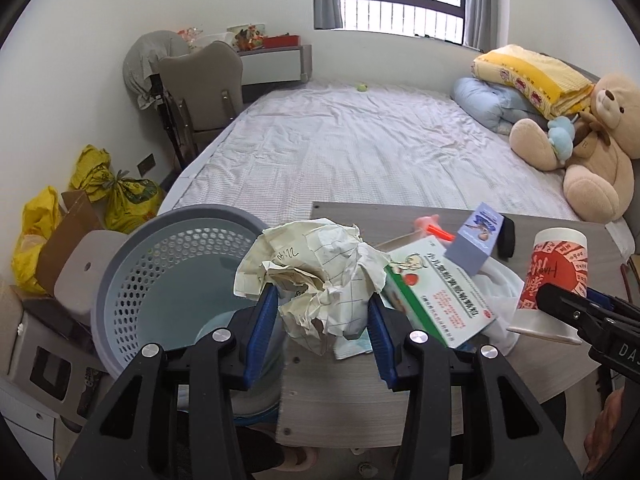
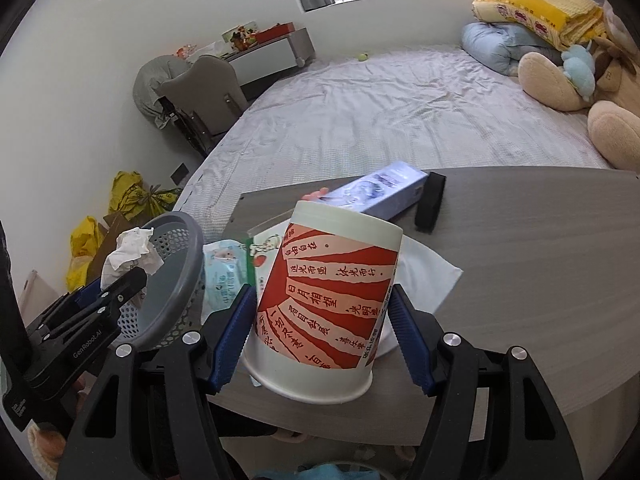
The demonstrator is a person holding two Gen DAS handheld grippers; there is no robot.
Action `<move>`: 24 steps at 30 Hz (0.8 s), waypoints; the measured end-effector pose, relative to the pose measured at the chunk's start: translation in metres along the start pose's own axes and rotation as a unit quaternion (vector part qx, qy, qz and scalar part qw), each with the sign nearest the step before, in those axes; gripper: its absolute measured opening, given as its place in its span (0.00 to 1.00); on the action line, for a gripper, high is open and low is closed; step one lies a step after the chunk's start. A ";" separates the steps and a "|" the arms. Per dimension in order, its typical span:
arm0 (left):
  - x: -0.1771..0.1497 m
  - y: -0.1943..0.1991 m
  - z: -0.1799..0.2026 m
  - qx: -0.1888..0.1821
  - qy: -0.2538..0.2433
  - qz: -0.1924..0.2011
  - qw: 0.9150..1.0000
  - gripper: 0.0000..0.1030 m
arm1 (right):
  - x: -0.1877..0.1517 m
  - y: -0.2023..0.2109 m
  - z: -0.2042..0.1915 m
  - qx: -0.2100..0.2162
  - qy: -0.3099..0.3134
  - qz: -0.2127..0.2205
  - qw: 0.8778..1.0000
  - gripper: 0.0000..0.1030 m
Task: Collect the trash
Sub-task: 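Carry the tissue and cup over the grey basket with both tools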
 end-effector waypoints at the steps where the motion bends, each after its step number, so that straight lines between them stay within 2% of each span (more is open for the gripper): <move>1: 0.000 -0.002 -0.007 0.003 0.004 -0.002 1.000 0.42 | 0.002 -0.004 -0.007 0.004 0.006 -0.002 1.000 0.63; 14: -0.014 -0.036 -0.112 0.063 0.069 -0.034 0.995 0.42 | 0.023 -0.092 -0.117 0.079 0.092 -0.053 0.991 0.63; 24: -0.016 -0.072 -0.156 0.077 0.097 -0.053 0.991 0.45 | 0.024 -0.162 -0.175 0.115 0.135 -0.095 0.980 0.63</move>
Point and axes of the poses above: each gripper's, at about its wrist camera, not at the fingertips, and y roughly against the way its jaws point, z to its right, x to its top, the point moved 2 cm from there along -y, roughly the way its jaws point, and after that the axes turned 8 degrees about x, right-handed, at the moved point
